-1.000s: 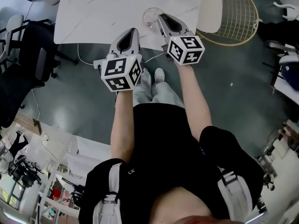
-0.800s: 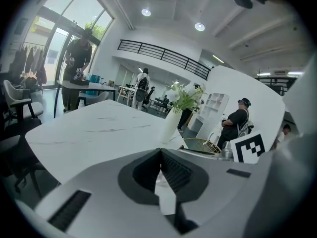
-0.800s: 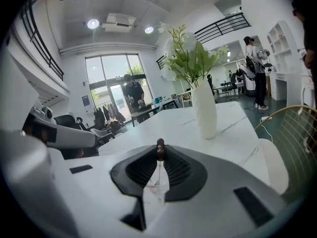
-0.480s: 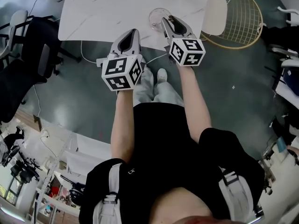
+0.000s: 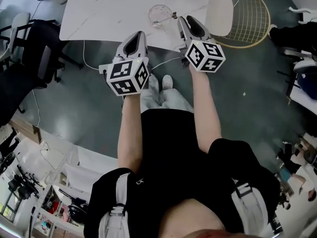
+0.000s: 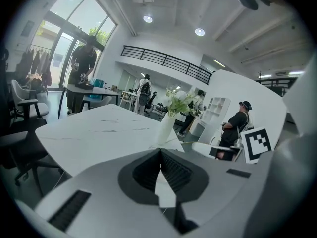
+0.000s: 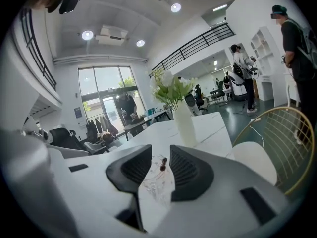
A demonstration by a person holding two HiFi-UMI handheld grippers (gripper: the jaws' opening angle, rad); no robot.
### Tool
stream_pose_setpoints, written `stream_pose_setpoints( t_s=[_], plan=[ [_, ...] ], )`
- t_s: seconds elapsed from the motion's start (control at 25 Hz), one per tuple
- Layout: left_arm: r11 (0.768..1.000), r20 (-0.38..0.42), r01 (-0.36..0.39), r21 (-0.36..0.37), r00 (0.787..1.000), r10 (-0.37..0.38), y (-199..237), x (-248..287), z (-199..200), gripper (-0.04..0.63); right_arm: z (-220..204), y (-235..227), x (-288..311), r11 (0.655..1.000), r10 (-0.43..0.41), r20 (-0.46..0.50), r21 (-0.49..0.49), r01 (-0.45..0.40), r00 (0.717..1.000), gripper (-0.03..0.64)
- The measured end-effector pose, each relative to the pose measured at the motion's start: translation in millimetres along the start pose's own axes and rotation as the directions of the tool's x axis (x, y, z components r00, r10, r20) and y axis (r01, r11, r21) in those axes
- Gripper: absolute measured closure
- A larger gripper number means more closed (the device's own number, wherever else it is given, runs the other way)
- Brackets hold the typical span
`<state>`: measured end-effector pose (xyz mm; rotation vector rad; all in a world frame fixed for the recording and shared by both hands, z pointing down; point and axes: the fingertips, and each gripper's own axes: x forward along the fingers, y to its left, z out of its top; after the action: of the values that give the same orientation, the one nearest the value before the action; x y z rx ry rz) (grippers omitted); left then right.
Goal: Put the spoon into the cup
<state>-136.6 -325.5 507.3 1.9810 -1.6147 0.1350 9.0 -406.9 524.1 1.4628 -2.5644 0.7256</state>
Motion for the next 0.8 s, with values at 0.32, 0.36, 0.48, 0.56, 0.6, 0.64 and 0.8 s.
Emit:
stream_pose_setpoints(
  t_s=[0.32, 0.36, 0.48, 0.56, 0.6, 0.64, 0.8],
  plan=[
    [0.999, 0.129, 0.004, 0.037, 0.992, -0.008, -41, -28, 17, 0.580, 36, 11, -58, 0.991, 0.068, 0.086, -0.118, -0.058, 0.994, 0.583],
    [0.999, 0.151, 0.010, 0.042, 0.988, -0.016, -48, -32, 23, 0.580, 45, 11, -64, 0.990, 0.073, 0.102, -0.129, -0.059, 0.992, 0.603],
    [0.998, 0.215, 0.025, 0.055, 0.976, -0.036, -64, -39, 45, 0.580, 75, 18, -79, 0.980, 0.098, 0.140, -0.185, -0.071, 0.985, 0.611],
    [0.996, 0.246, 0.023, 0.087, 0.968, -0.044, -73, -42, 59, 0.580, 89, 22, -88, 0.972, 0.103, 0.143, -0.225, -0.069, 0.984, 0.611],
    [0.994, 0.258, 0.019, 0.107, 0.965, -0.046, -77, -43, 66, 0.580, 94, 24, -92, 0.968, 0.098, 0.137, -0.242, -0.063, 0.986, 0.611],
    [0.992, 0.270, 0.017, 0.125, 0.961, -0.051, -82, -43, 73, 0.580, 99, 26, -94, 0.964, 0.093, 0.132, -0.261, -0.056, 0.987, 0.609],
    [0.983, 0.298, 0.025, 0.180, 0.951, -0.079, -103, -42, 90, 0.580, 113, 33, -106, 0.946, 0.095, 0.144, -0.322, -0.044, 0.985, 0.611]
  ],
)
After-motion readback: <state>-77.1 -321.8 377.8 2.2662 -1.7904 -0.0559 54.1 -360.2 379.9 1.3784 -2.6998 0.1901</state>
